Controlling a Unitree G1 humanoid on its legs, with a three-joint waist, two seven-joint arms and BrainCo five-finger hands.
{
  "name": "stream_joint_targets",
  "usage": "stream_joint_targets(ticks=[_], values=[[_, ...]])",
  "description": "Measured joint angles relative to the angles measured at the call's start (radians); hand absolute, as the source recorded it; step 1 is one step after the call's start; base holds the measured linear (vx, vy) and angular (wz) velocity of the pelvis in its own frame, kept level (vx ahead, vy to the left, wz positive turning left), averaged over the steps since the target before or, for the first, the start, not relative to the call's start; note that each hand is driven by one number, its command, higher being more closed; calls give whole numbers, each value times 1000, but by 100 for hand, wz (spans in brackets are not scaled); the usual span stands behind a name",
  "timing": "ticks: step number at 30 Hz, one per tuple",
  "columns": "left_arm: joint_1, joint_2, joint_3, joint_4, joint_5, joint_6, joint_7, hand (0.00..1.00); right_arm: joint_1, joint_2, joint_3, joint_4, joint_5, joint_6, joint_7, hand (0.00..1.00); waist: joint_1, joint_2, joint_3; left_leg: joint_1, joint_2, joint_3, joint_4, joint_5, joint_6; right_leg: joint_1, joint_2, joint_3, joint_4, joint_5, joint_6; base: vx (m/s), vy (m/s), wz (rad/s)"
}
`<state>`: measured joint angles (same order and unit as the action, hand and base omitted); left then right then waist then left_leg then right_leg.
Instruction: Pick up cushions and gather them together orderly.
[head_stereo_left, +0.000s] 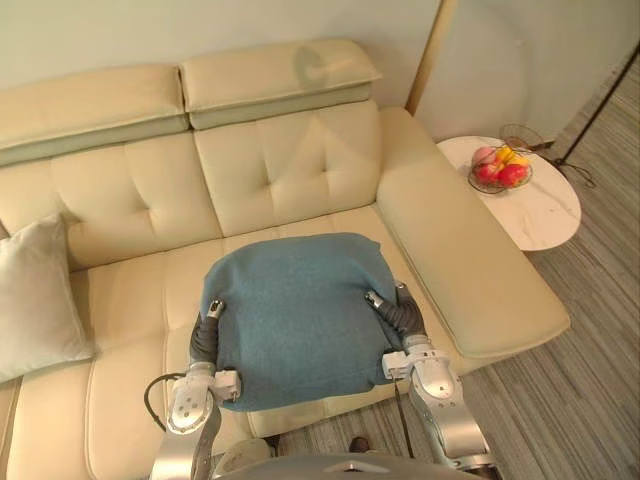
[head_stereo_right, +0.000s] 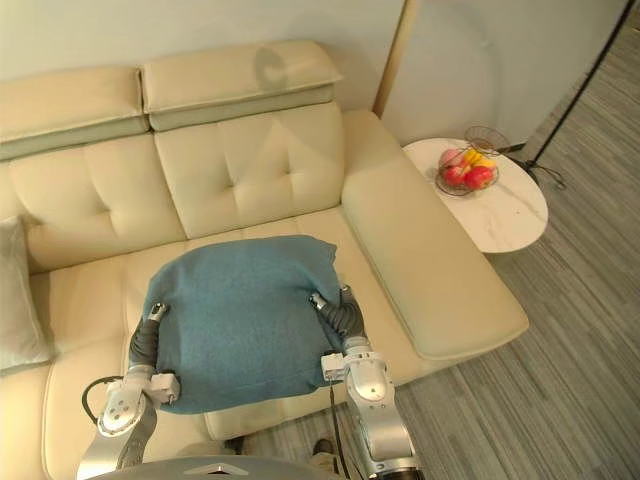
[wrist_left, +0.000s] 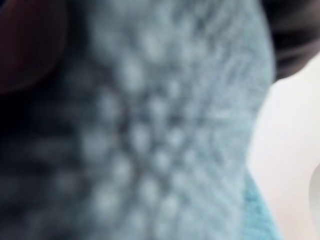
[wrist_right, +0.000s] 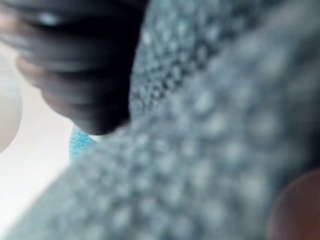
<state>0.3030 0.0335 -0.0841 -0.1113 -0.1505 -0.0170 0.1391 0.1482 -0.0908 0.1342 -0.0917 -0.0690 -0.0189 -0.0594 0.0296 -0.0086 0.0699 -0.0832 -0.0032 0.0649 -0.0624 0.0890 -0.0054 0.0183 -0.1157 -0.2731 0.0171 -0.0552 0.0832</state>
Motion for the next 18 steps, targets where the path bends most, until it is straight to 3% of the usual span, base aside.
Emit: stream_joint_targets(ticks=[6,7,8,9,10,11,12,14,18], values=[[-84,6,2,0,0,0,38,100,-86,-5,2,5,-10,0,-44,100,8,6,16,-60,-6,-94,-14,78,-31,-27,-8,-122,68,-26,-8,-102,3,67],[-95,6,2,-4,0,0,43,100,-103,-10,2,14,-11,0,-54,100,2,6,20,-87,-16,-97,-13,128,-94,-71,-26,-124,136,-51,-40,-209,56,76],[-112,12,2,-5,0,-1,43,100,-117,-17,0,19,-13,-3,-55,100,2,-22,30,-119,-29,-45,58,80,-66,-90,-82,-124,143,-70,-23,-168,47,67],[-108,14,-1,-3,-1,-1,44,100,-120,-16,1,33,-14,-2,-55,100,-1,-27,35,-137,-16,21,226,-40,29,-86,-95,-120,147,-60,-13,-38,15,36],[-104,12,-2,-3,-1,-2,44,100,-115,-18,3,33,-14,-2,-55,100,-3,-24,34,-128,-4,39,272,-85,18,-84,-93,-119,148,-59,-13,24,-6,-7],[-90,4,-3,-1,-1,-2,44,100,-111,-27,6,35,-15,-2,-52,100,-10,18,21,-61,29,30,176,-127,-21,-90,-62,-100,142,-49,-6,-27,56,-20],[-92,11,-1,10,-1,-2,45,100,-110,-12,5,45,-17,0,-51,100,-12,9,23,-36,23,42,109,-80,-34,-94,-67,-93,123,-24,-19,-44,70,-32],[-84,17,-2,12,-1,-2,45,100,-107,4,0,48,-18,0,-50,100,-29,4,23,-5,13,69,16,-35,-13,-91,-57,-74,69,20,-11,-66,74,-28],[-58,17,-3,12,-1,-2,31,100,-78,5,1,63,-18,0,-39,100,-33,4,22,40,8,117,-12,-28,-6,-75,-50,-25,34,61,4,-12,55,-41]])
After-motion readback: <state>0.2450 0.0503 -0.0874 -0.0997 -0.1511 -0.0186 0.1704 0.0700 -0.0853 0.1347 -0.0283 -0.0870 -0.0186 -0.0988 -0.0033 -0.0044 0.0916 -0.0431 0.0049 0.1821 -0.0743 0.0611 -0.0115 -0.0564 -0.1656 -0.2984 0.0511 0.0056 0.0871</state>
